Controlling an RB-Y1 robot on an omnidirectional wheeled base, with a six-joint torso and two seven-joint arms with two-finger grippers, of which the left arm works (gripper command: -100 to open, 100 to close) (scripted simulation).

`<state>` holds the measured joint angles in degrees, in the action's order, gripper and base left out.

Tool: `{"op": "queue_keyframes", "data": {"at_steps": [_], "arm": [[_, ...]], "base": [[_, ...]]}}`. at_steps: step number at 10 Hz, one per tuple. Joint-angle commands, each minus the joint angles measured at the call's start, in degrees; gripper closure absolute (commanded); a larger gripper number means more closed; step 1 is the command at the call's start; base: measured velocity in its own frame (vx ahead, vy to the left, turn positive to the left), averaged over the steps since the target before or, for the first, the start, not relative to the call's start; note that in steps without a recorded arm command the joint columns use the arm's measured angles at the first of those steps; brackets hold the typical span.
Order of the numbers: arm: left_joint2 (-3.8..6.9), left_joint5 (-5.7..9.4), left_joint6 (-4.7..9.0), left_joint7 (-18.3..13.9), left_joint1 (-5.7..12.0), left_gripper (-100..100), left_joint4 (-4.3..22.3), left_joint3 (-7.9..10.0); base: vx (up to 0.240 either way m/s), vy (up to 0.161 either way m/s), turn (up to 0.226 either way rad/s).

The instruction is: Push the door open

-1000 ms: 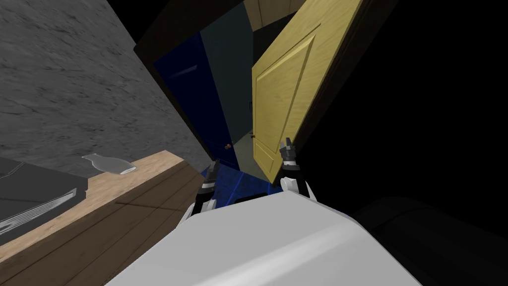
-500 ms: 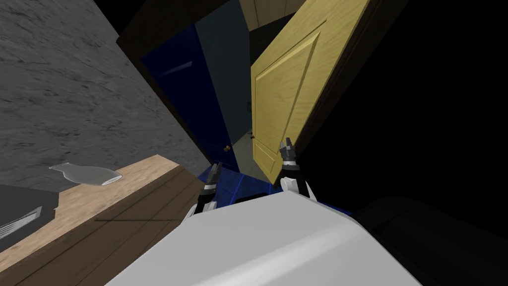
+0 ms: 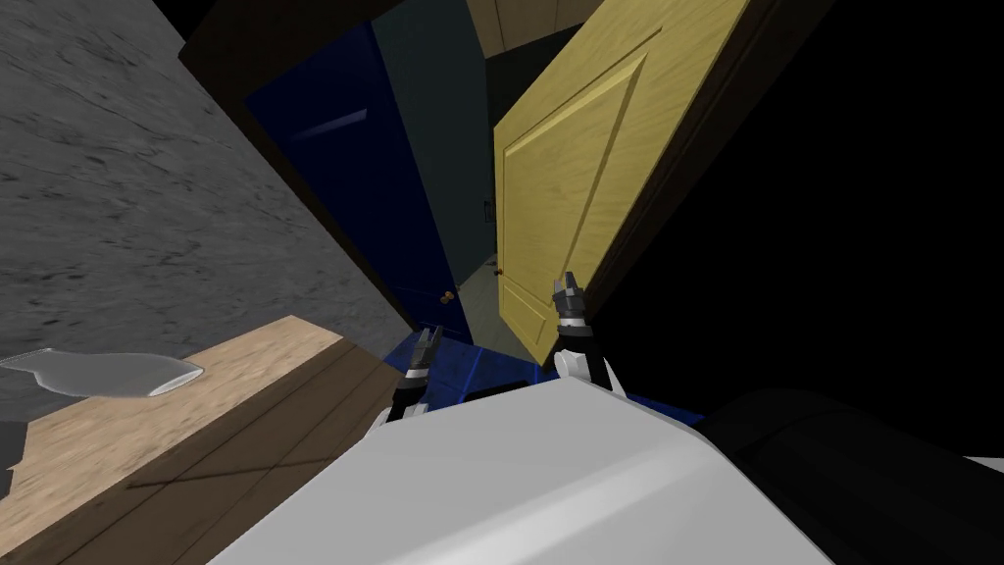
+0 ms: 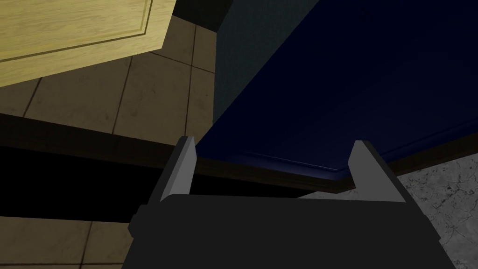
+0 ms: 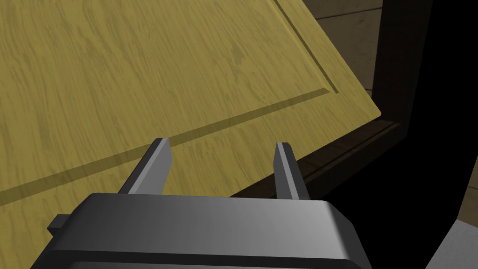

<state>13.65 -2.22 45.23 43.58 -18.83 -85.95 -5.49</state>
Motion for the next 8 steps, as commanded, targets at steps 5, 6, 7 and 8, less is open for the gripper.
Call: {"op": "queue_keyframes", "data": {"at_steps": [5,6,7,8], "arm": [[1.50,0.03,1.74,5.5,1.16,-100,6.6,-0.83],[1.72,0.02,2.00,6.4,1.34,-100,7.6,-0.99],[1.95,0.01,2.27,7.4,1.51,-100,8.7,-1.15],[2.17,0.00,2.53,8.3,1.69,-100,9.8,-1.32]], "base": [[0.071,0.078,-0.079],[0.071,0.074,-0.094],[0.081,0.084,-0.079],[0.078,0.090,-0.061]]}}
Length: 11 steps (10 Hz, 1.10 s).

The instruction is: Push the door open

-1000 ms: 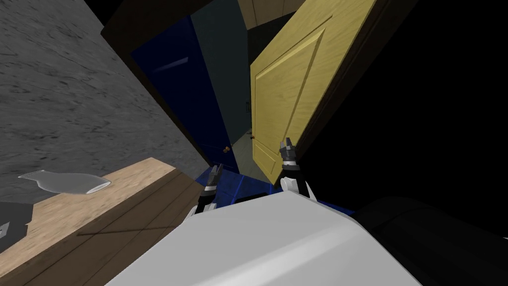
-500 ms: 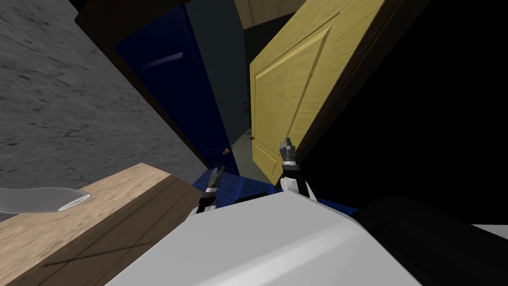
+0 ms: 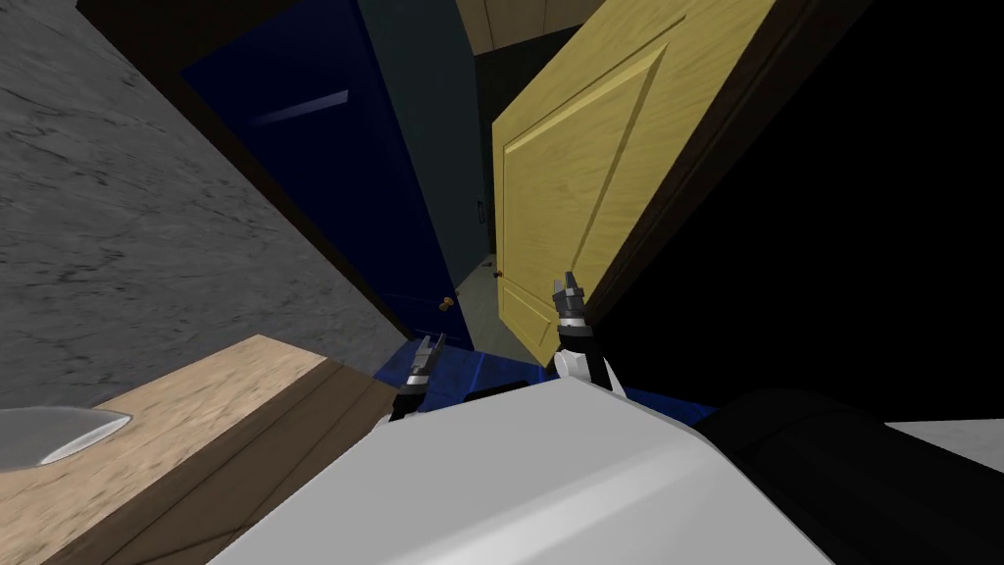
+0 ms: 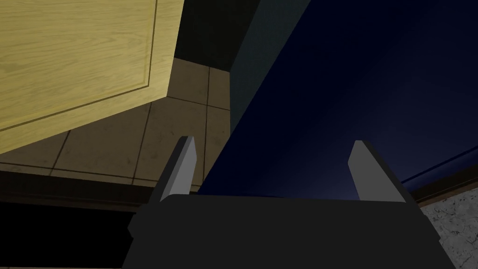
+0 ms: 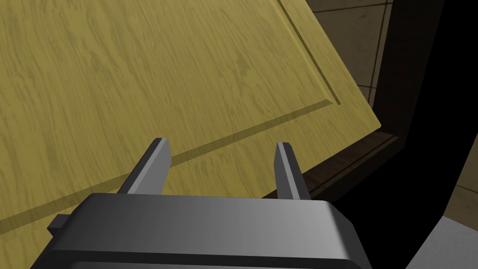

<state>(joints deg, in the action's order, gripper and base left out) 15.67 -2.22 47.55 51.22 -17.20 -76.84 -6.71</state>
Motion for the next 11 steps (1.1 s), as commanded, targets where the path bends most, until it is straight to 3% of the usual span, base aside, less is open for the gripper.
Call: {"op": "queue_keyframes", "data": {"at_steps": [1,11], "arm": [[0.37,-0.01,0.47,1.6,0.24,-100,1.7,-0.26],[2.94,-0.12,3.55,12.6,2.29,-100,14.2,-2.16]], "base": [[0.076,0.081,-0.077],[0.084,0.102,-0.092]]}}
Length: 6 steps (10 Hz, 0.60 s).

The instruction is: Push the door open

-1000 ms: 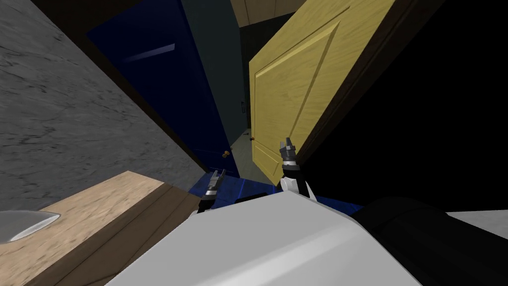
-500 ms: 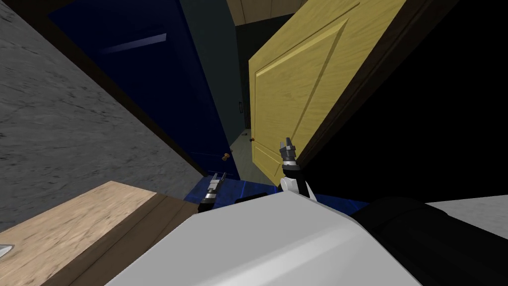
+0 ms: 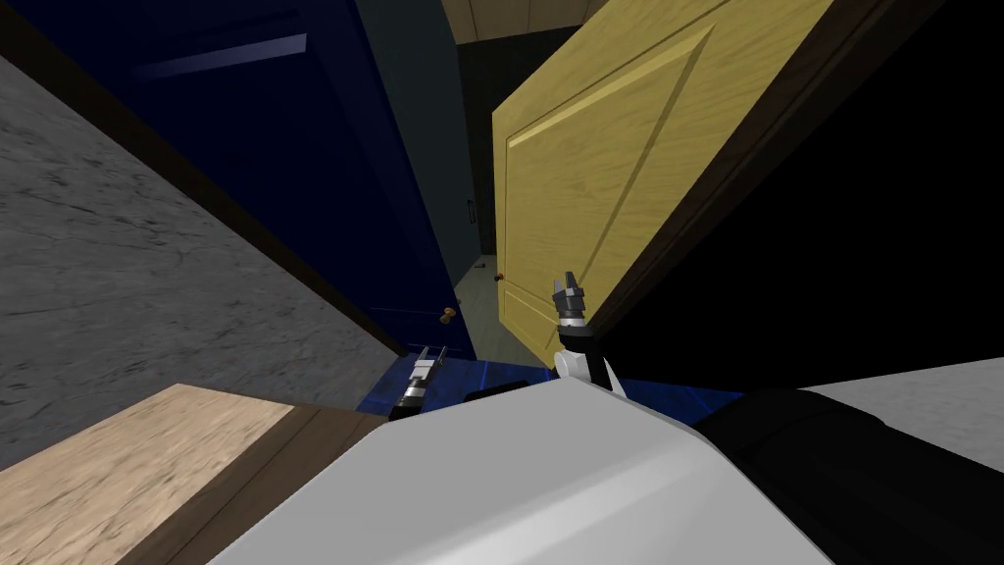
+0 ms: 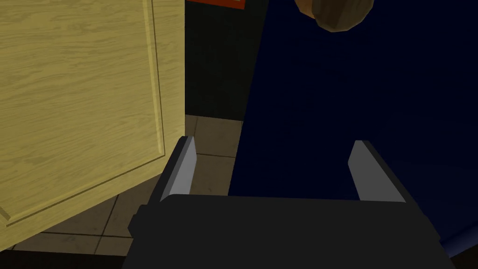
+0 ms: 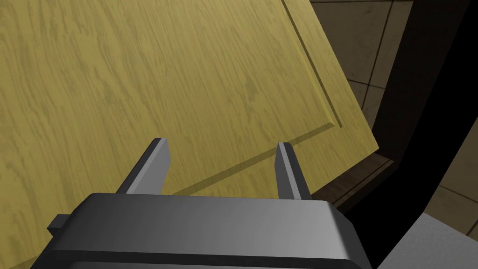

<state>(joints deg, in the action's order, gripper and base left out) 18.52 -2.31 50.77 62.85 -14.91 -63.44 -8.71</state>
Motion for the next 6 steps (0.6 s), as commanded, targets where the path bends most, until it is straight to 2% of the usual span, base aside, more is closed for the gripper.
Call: {"op": "queue_keyframes", "data": {"at_steps": [1,3,6], "arm": [[0.35,-0.05,0.65,2.1,0.22,-100,2.2,-0.36],[0.62,-0.06,0.97,3.3,0.43,-100,3.5,-0.56],[1.33,-0.09,1.85,6.4,1.02,-100,7.0,-1.10]], "base": [[0.082,0.114,-0.088],[0.068,0.079,-0.057],[0.073,0.091,-0.084]]}}
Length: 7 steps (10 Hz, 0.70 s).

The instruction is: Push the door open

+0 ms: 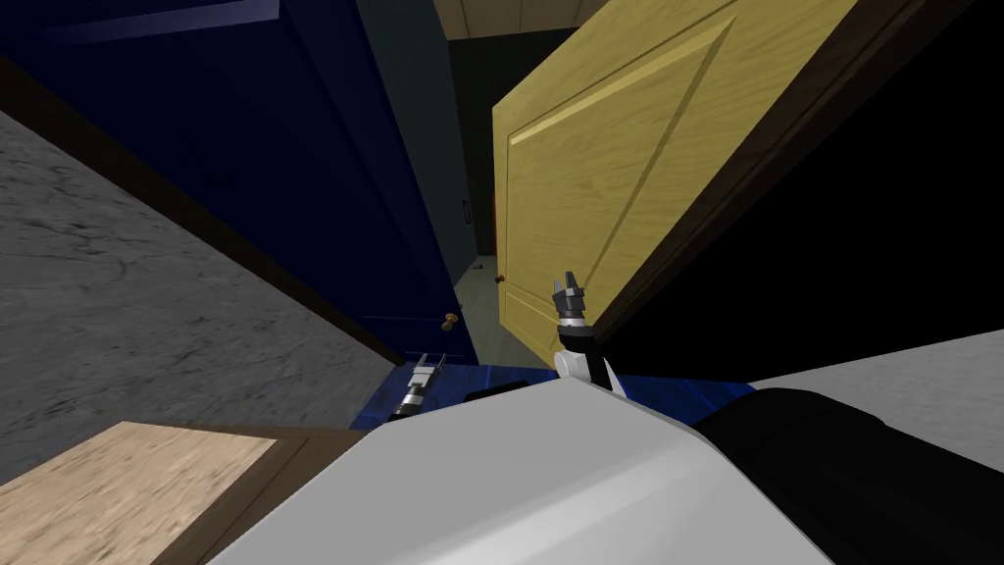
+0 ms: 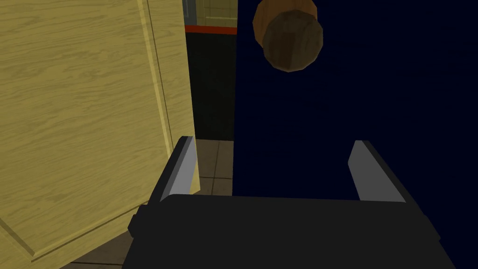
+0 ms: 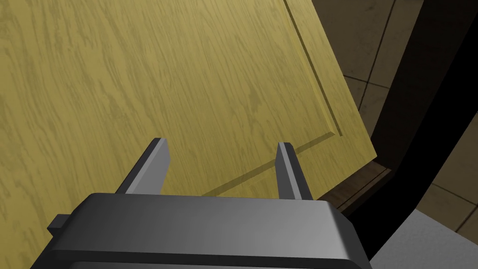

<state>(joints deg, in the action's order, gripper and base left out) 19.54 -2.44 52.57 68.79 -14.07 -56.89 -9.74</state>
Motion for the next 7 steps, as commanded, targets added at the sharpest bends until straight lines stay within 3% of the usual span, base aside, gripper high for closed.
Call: {"op": "queue_keyframes", "data": {"at_steps": [1,3,7], "arm": [[0.54,0.02,0.33,1.5,0.37,-100,1.6,-0.24],[-0.11,0.03,0.24,1.4,0.66,-100,1.7,-0.02],[-1.11,0.09,0.05,2.1,1.34,-100,2.6,0.33]], "base": [[0.079,0.113,-0.081],[0.081,0.038,-0.024],[0.182,-0.020,-0.031]]}}
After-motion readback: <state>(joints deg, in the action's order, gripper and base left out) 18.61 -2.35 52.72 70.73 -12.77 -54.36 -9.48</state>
